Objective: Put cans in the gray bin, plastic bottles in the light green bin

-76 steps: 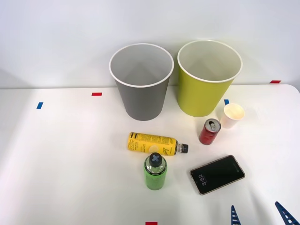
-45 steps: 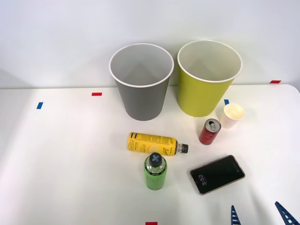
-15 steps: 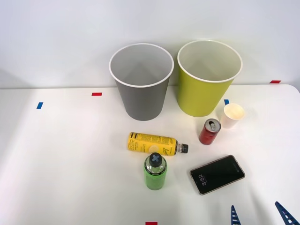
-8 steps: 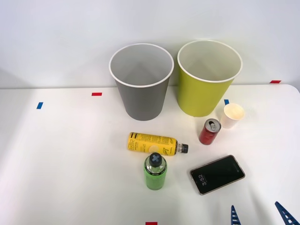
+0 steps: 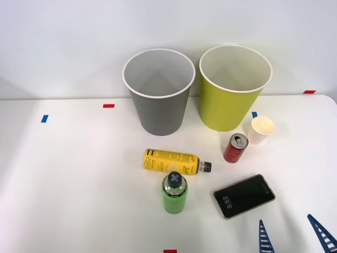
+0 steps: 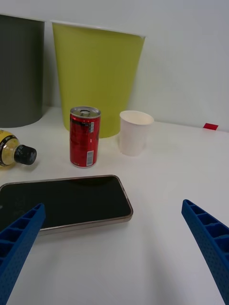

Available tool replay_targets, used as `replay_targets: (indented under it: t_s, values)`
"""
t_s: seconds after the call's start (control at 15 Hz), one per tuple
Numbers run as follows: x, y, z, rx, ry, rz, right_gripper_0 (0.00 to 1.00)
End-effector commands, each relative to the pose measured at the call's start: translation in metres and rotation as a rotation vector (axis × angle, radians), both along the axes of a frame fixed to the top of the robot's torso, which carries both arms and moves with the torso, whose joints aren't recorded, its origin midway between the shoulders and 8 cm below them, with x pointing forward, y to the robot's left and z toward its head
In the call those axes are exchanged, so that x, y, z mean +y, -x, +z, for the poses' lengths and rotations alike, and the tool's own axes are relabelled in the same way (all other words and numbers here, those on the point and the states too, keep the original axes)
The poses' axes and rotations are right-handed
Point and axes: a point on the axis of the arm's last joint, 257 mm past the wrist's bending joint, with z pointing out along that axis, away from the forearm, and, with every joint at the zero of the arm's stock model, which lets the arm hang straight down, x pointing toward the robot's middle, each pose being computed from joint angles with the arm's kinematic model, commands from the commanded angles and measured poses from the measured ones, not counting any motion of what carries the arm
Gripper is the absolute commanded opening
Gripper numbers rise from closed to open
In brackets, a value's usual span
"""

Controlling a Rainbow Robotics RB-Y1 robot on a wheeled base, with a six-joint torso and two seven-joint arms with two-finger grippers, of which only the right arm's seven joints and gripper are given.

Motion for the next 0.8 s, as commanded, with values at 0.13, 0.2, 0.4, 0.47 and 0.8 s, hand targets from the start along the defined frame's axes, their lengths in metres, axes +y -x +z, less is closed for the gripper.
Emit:
replay_targets:
  t_s: [0.13, 0.2, 0.4, 0.47, 0.8]
  values:
    - [-0.001, -0.021, 0.013, -0.044, -0.073, 0.000, 1.00]
    - [-0.001, -0.025, 0.014, -0.050, -0.077, 0.003, 1.00]
    - [0.001, -0.045, 0.013, -0.068, -0.106, 0.001, 1.00]
    - [0.000, -0.053, 0.011, -0.076, -0.112, -0.003, 1.00]
    - [0.005, -0.096, 0.006, -0.115, -0.130, 0.008, 1.00]
